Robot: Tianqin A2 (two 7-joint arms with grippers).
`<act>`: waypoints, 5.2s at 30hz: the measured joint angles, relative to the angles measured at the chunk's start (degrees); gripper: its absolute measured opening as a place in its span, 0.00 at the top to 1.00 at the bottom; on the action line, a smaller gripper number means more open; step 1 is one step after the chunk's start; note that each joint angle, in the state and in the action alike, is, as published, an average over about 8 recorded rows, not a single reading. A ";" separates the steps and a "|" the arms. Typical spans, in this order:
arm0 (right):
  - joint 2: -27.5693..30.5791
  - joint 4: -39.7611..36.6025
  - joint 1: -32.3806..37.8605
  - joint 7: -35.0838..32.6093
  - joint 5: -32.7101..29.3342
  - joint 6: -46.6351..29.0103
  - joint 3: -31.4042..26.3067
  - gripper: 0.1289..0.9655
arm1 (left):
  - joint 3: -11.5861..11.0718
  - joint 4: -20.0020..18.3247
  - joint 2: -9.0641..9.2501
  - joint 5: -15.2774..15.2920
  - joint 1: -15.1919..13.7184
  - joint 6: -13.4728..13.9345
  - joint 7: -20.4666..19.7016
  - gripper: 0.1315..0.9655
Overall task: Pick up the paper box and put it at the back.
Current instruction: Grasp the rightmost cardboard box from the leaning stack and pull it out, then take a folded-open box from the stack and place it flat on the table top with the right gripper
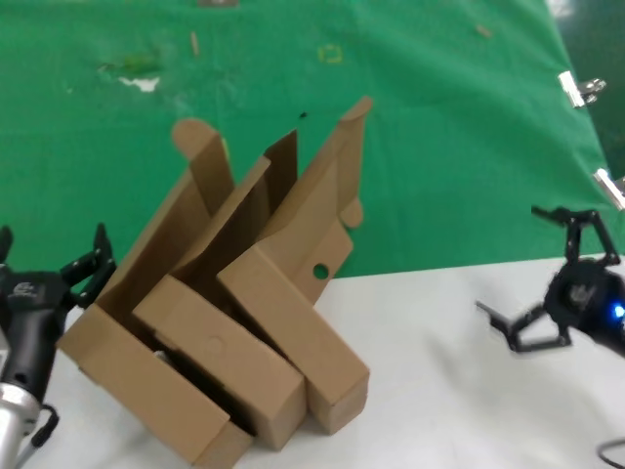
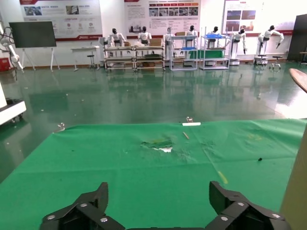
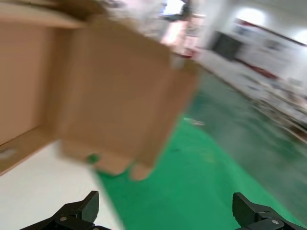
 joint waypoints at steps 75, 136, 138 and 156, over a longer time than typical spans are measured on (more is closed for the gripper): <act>-7.82 -52.23 36.00 -25.56 9.17 -36.20 -37.65 0.96 | 0.00 0.00 0.00 0.03 0.00 0.00 -0.04 0.99; -11.39 -30.98 61.06 41.66 -66.10 -22.22 -45.26 0.98 | 0.00 0.00 0.00 0.02 0.00 0.00 -0.02 0.99; -12.27 -32.08 61.44 41.24 -66.36 -22.00 -45.29 0.98 | 0.00 0.00 0.00 0.02 0.00 0.00 -0.02 0.99; -16.88 -37.28 63.05 36.58 -65.17 -19.52 -43.72 0.78 | 0.00 0.00 0.00 0.02 0.00 0.00 -0.02 0.99</act>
